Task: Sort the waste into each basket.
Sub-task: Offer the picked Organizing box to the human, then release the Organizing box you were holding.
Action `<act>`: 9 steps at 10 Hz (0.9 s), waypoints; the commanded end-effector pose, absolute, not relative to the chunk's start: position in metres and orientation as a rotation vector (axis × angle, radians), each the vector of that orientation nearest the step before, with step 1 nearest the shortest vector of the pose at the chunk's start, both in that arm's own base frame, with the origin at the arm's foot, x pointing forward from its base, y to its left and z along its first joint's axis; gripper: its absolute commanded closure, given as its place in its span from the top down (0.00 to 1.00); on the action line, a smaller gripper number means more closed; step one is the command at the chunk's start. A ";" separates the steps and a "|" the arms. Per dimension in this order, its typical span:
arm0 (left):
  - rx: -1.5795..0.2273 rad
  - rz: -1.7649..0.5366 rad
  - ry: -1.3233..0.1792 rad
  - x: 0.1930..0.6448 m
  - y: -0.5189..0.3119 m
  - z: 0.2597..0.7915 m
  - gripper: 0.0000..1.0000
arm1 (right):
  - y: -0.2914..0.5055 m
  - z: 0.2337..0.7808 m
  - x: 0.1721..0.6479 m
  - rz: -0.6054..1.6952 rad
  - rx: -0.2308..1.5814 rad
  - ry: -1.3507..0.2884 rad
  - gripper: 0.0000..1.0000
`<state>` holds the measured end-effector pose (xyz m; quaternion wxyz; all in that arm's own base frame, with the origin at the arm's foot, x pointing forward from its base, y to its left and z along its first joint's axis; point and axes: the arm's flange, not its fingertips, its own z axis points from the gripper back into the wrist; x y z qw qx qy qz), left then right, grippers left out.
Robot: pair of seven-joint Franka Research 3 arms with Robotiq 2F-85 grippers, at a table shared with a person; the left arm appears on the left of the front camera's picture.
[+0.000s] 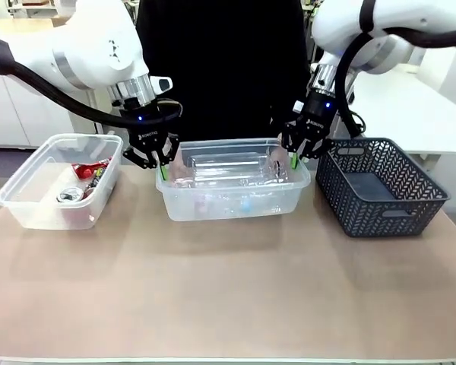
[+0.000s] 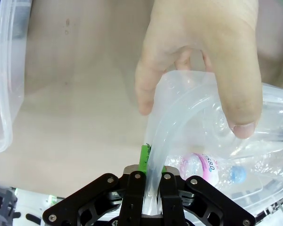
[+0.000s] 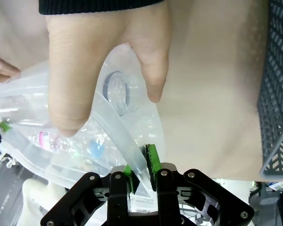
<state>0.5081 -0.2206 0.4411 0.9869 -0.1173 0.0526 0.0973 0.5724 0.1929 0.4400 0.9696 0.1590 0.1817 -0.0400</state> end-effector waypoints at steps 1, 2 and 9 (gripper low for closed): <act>-0.236 0.198 0.101 0.508 -0.221 0.442 0.04 | 0.195 0.442 0.568 -0.081 0.323 0.355 0.09; -0.236 0.198 0.101 0.508 -0.221 0.442 0.04 | 0.195 0.442 0.568 -0.081 0.323 0.355 0.09; -0.245 0.186 0.132 0.508 -0.220 0.442 0.64 | 0.191 0.446 0.563 -0.086 0.346 0.248 0.63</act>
